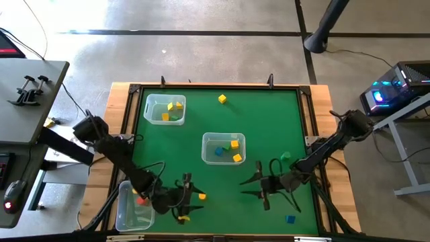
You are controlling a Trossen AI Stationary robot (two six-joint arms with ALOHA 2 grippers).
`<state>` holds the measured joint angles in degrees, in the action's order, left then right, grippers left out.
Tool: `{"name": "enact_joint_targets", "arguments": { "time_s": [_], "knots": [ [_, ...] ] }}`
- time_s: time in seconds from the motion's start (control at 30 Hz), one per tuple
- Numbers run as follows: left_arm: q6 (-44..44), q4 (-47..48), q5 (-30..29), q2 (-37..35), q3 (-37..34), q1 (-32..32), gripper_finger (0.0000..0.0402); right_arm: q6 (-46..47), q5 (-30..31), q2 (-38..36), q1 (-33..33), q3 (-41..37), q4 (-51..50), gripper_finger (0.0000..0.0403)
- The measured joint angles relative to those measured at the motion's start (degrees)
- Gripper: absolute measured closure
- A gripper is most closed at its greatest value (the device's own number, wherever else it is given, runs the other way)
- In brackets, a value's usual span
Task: Sort blocks by size
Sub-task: Put the yellow cylindrical block into the bottom left transparent bin
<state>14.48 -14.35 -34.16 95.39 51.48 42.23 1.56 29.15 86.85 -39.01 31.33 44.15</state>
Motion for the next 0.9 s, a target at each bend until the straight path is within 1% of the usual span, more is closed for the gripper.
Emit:
{"name": "enact_joint_targets", "arguments": {
  "time_s": [0.1,0.2,0.33,0.4,0.5,0.63,0.9],
  "knots": [
    [5.3,2.6,3.7,0.0,0.0,-2.0,0.018,-0.3,0.2,0.0,0.0,-0.3,1.2,0.0277],
    [8.7,5.7,7.5,0.0,0.0,-3.6,0.0168,-0.4,0.2,0.0,0.4,-0.3,1.2,0.0277],
    [8.7,8.0,11.6,0.0,0.0,-4.5,0.0147,-0.5,0.2,0.0,0.9,-0.3,1.1,0.0277],
    [6.0,8.3,11.6,0.0,0.0,-4.6,0.0143,-0.5,0.2,0.0,1.1,-0.3,1.1,0.0277],
    [3.5,10.0,10.1,0.0,0.0,-4.1,0.0144,-0.5,0.2,0.0,1.2,-0.3,1.1,0.0277],
    [4.5,12.4,9.5,0.2,0.0,-3.9,0.0145,-0.4,0.1,0.0,1.2,-0.3,1.1,0.0277],
    [5.3,9.8,9.1,5.9,0.3,-4.4,0.0145,0.0,-0.1,0.0,1.2,-0.3,0.8,0.0277]
  ]
}}
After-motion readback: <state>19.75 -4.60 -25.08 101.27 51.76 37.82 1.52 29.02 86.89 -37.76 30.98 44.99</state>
